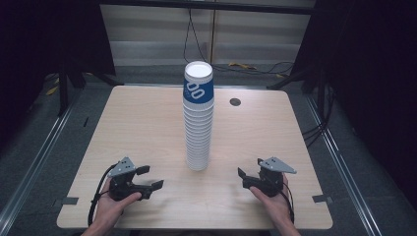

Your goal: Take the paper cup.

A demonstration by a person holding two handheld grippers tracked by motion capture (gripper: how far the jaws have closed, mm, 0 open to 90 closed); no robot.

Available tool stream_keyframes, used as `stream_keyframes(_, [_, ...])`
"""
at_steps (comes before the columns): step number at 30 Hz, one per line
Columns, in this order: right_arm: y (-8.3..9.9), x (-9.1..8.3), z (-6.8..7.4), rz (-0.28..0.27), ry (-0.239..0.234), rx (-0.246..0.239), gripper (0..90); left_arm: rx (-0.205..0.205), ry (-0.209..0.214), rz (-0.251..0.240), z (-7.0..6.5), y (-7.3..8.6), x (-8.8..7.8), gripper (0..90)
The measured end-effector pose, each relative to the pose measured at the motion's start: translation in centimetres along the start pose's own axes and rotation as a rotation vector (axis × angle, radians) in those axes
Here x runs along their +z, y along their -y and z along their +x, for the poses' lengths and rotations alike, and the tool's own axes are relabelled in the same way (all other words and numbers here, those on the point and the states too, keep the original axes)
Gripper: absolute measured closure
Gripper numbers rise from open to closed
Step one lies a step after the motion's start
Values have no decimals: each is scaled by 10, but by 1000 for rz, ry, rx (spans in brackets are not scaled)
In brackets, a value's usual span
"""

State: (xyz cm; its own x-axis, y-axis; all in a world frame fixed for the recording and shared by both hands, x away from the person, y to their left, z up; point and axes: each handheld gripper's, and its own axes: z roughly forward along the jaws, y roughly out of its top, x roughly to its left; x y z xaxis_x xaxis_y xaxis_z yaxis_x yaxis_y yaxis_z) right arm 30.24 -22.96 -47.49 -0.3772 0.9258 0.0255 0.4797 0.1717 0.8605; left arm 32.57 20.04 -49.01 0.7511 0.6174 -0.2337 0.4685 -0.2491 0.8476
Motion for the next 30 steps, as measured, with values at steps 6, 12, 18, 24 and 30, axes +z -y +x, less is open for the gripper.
stream_keyframes(6, [-3, -2, 0, -7, 2, -9, 190, -6, 5, 17, 0, 0, 2, 191])
stream_keyframes(12, [-8, -2, -1, -3, -22, -16, 191, -1, 4, 19, 0, -1, 4, 192])
stream_keyframes(18, [-10, -1, 3, 28, -62, -8, 199, 11, 8, 28, -4, -2, 6, 194])
stream_keyframes(24, [-20, -10, 10, 9, -114, -22, 203, 24, 4, 27, -4, -2, 6, 192])
stream_keyframes(30, [-36, -14, 18, 5, -124, -50, 186, 22, 11, 25, -4, -1, 3, 192])
